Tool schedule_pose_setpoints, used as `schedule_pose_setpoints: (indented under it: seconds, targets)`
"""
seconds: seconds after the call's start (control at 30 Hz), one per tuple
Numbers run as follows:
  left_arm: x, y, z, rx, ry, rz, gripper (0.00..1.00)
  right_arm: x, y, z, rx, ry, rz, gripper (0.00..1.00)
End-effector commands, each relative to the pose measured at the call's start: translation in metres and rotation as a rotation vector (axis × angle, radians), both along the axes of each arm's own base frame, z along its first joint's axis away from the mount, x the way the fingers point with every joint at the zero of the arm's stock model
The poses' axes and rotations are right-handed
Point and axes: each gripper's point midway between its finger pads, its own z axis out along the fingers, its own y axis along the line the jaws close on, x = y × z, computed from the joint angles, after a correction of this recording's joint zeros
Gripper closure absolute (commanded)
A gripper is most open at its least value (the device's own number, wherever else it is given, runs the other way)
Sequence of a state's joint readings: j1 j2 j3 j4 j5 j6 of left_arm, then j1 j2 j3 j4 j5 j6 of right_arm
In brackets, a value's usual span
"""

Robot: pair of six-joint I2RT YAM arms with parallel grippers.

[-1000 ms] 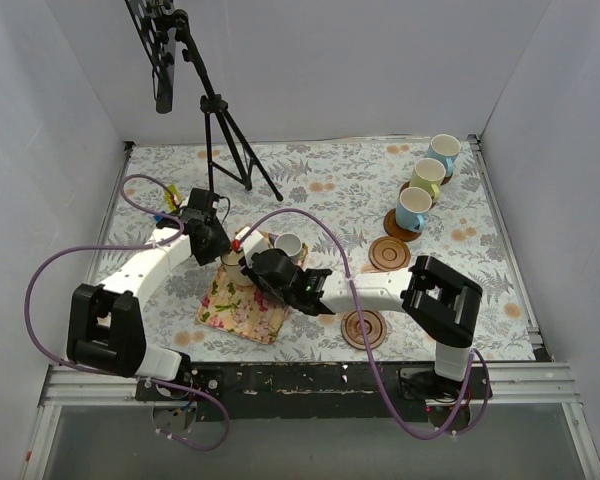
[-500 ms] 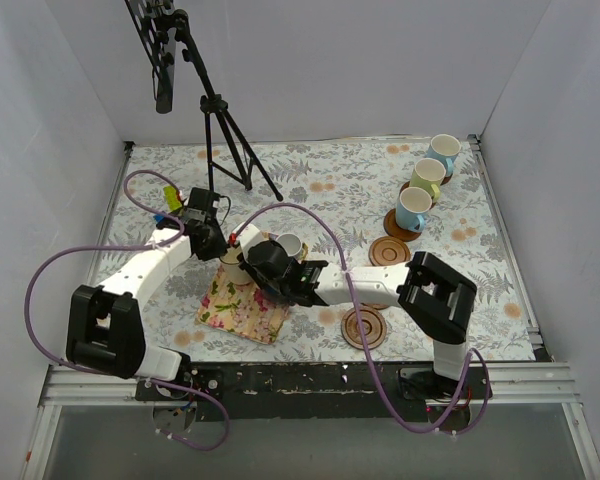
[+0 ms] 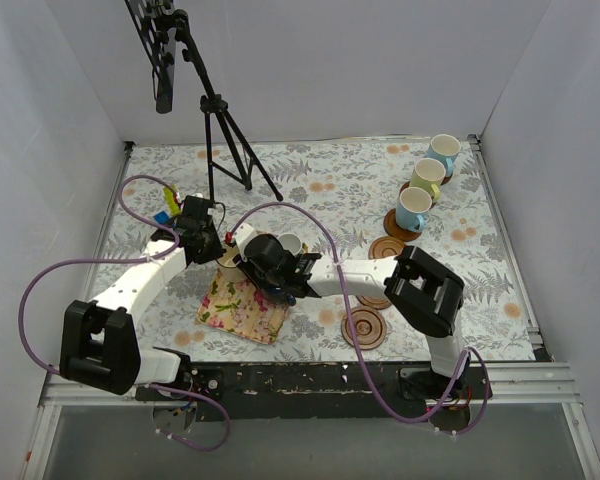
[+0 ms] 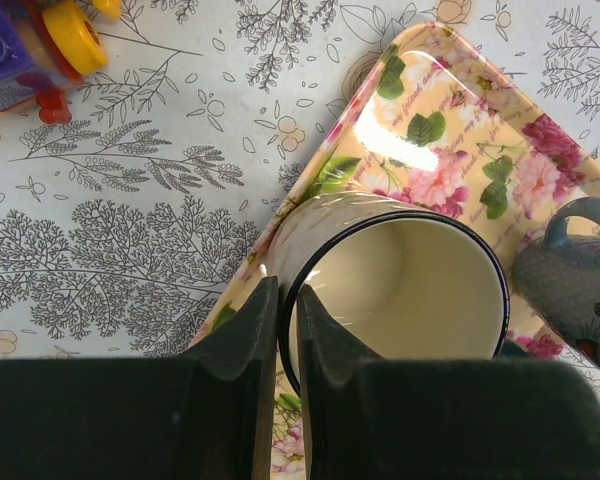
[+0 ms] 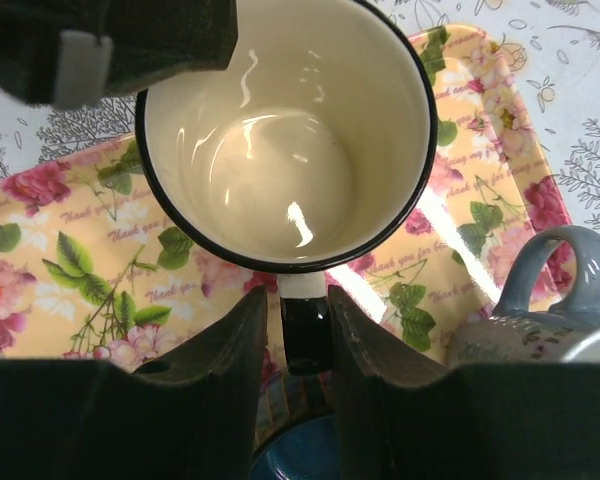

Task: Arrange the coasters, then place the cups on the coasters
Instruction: Pick up the cup from the tray.

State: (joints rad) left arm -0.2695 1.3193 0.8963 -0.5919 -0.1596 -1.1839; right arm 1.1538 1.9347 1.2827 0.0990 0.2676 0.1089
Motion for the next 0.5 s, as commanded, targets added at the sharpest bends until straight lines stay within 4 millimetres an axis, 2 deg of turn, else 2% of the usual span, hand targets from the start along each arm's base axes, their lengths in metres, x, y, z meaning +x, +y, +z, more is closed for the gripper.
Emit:
schedule_pose_setpoints:
  seconds: [0.0,0.23,0.47]
  targets:
    - [0.015,-0.005,0.025,-0.048,-0.128,0.000,1.00,-0.009,0.021,0.008,0.019,0.021,0.087,0.61]
    - [0.014,-0.007,0.014,-0.052,-0.104,-0.007,1.00,-0.007,0.025,0.000,0.001,0.010,0.113,0.56]
    - [0.012,-0.008,0.006,-0.052,-0.090,-0.017,1.00,0.002,0.026,-0.012,-0.030,-0.034,0.119,0.60]
